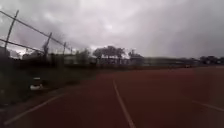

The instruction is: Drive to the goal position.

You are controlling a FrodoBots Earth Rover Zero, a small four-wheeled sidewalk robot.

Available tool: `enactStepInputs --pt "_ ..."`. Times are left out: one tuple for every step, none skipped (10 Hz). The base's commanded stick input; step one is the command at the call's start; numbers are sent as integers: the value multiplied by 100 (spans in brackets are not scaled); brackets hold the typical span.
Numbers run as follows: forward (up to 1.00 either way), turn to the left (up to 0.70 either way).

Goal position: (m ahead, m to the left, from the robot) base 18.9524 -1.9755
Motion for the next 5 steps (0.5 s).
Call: enactStepInputs --pt "50 0" --pt "50 0" --pt "50 0" --pt "50 0" --pt "50 0"
